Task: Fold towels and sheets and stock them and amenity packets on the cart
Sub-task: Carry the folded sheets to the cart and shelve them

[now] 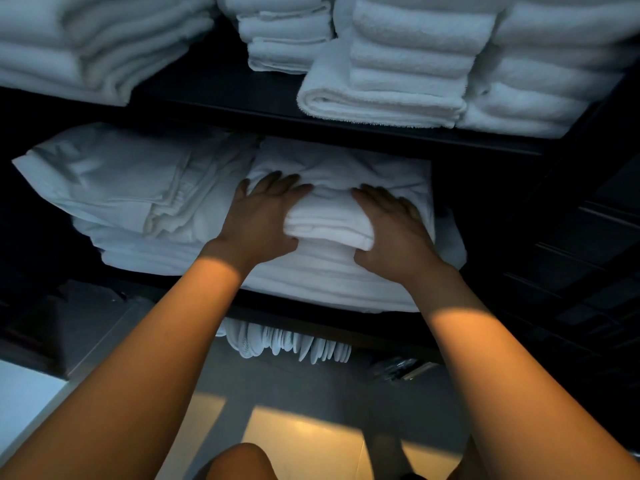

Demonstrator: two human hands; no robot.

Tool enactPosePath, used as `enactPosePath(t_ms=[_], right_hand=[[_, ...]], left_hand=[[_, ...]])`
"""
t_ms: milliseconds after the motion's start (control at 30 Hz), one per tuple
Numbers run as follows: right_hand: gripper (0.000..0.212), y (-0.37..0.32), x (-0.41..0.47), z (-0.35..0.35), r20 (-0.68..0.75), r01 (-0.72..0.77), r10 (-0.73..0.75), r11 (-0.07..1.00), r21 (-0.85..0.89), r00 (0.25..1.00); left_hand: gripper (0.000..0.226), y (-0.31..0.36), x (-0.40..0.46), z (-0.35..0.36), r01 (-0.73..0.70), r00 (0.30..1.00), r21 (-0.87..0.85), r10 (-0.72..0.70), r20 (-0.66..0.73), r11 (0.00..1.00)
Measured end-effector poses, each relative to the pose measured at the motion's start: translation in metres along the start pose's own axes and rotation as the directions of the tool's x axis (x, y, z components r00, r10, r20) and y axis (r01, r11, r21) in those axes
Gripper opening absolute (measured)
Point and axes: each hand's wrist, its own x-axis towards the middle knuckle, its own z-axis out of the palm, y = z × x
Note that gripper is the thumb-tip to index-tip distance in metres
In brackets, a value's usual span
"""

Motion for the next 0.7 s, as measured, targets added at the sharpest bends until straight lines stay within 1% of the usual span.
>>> enactPosePath(t_ms=[67, 133, 233, 300, 400, 500, 600, 700], right_hand=[[0.107, -0.008, -0.002, -0.002, 0.017, 0.009, -0.009, 1.000, -0.006, 1.000], [0.108, -0.018, -0.004, -0.005, 0.001, 0.045, -0.045, 0.999, 0.001, 0.999], [0.104, -0.036, -0.010, -0.007, -0.015, 0.117, -0.117, 0.993, 0.019, 0.993], [0.102, -0.047, -0.015, -0.004, 0.008, 0.155, -0.155, 0.988, 0.012, 0.988], [0.098, -0.063, -0.014, 0.001, 0.051, 0.168, -0.168, 0.986, 0.007, 0.984], [0.095, -0.083, -0.007, 0.007, 0.014, 0.195, -0.195, 0.980, 0.036, 0.981], [0.094, -0.114, 0.002, 0.021, 0.016, 0.265, -0.267, 0.961, 0.085, 0.964], [0.093, -0.148, 0.010, 0.040, 0.064, 0.326, -0.335, 0.938, 0.120, 0.940]], left_hand=[[0.099, 0.001, -0.009, 0.001, 0.016, 0.999, -0.007, -0.017, -0.034, 1.000], [0.098, 0.001, -0.021, 0.001, 0.054, 0.997, -0.035, -0.055, -0.056, 0.998], [0.094, -0.002, -0.041, 0.002, 0.123, 0.987, -0.107, -0.133, -0.094, 0.987], [0.093, -0.003, -0.053, 0.001, 0.151, 0.979, -0.138, -0.167, -0.115, 0.979], [0.093, -0.006, -0.067, -0.002, 0.173, 0.976, -0.135, -0.189, -0.112, 0.976], [0.093, -0.014, -0.084, -0.005, 0.216, 0.965, -0.135, -0.232, -0.121, 0.967], [0.091, -0.027, -0.107, -0.009, 0.257, 0.944, -0.143, -0.280, -0.176, 0.956], [0.090, -0.045, -0.131, -0.016, 0.354, 0.912, -0.097, -0.366, -0.184, 0.930]])
